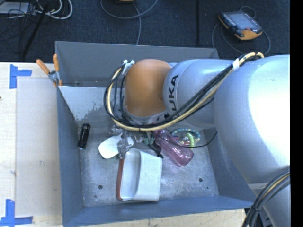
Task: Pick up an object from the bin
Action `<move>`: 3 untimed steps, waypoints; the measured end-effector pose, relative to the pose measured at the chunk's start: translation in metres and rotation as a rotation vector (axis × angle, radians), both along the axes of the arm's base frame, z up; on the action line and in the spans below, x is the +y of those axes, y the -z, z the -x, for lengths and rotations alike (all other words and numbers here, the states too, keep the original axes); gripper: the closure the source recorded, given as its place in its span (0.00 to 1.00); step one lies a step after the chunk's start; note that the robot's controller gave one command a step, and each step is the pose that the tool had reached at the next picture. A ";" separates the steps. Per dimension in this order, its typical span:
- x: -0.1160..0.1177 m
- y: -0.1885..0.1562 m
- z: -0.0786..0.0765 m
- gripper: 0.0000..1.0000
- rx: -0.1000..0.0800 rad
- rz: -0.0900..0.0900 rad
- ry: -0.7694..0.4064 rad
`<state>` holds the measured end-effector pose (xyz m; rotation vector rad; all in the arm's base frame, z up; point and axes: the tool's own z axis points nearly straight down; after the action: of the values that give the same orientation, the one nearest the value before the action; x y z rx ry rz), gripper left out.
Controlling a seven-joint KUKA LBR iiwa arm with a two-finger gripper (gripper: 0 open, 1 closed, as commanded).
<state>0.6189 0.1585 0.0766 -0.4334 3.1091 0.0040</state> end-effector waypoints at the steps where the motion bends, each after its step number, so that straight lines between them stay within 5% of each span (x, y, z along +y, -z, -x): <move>1: 0.000 -0.007 0.000 1.00 0.002 0.001 0.001; 3: 0.000 -0.018 0.000 1.00 0.005 0.002 0.002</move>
Offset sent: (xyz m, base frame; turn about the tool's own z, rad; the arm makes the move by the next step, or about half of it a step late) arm -0.0001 0.0000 0.0527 0.0000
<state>0.6185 0.1580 0.0943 -0.4309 3.1146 0.0013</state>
